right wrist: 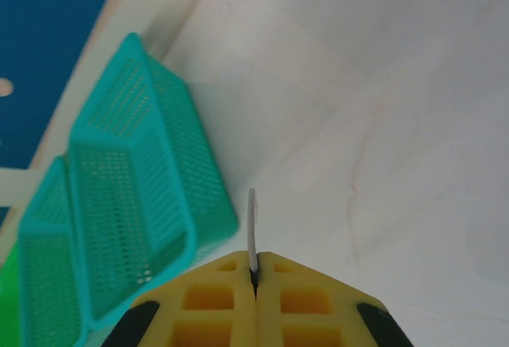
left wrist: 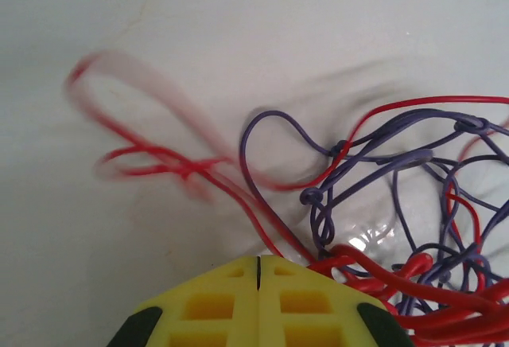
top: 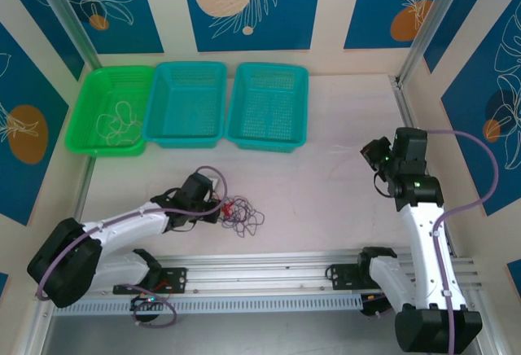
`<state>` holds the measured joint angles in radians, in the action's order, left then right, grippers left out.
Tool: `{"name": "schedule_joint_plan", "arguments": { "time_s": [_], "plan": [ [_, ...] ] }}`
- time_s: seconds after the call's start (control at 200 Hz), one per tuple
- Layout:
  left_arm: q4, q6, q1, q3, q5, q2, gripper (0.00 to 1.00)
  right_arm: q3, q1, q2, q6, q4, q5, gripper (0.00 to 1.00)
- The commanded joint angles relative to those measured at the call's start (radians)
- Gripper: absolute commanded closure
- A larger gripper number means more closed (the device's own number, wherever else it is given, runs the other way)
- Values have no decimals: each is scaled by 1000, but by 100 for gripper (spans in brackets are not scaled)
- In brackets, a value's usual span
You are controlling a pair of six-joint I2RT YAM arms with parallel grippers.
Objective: Untangle the cables
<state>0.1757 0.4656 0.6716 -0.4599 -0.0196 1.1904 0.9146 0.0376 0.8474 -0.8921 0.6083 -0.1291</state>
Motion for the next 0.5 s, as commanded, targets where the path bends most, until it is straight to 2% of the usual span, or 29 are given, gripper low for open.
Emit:
{"name": "schedule_joint_plan", "arguments": {
  "time_s": [0.0, 0.125, 0.22, 0.355, 0.495],
  "plan": [
    [12, 3, -10, 12, 5, -29, 82, 49, -81, 34, 33, -40, 107, 100],
    [10, -16, -11, 1, 21, -123, 54, 125, -253, 92, 101, -56, 93, 100],
    [15, -64, -11, -38, 47, -223, 40, 199, -349, 145, 152, -52, 101, 100],
    [-37, -152, -11, -116, 16, -325, 34, 305, -423, 212, 191, -40, 132, 100],
    [-190, -280, -10, -169, -182, -359, 31, 408, -496, 268, 236, -44, 196, 100]
  ]
}}
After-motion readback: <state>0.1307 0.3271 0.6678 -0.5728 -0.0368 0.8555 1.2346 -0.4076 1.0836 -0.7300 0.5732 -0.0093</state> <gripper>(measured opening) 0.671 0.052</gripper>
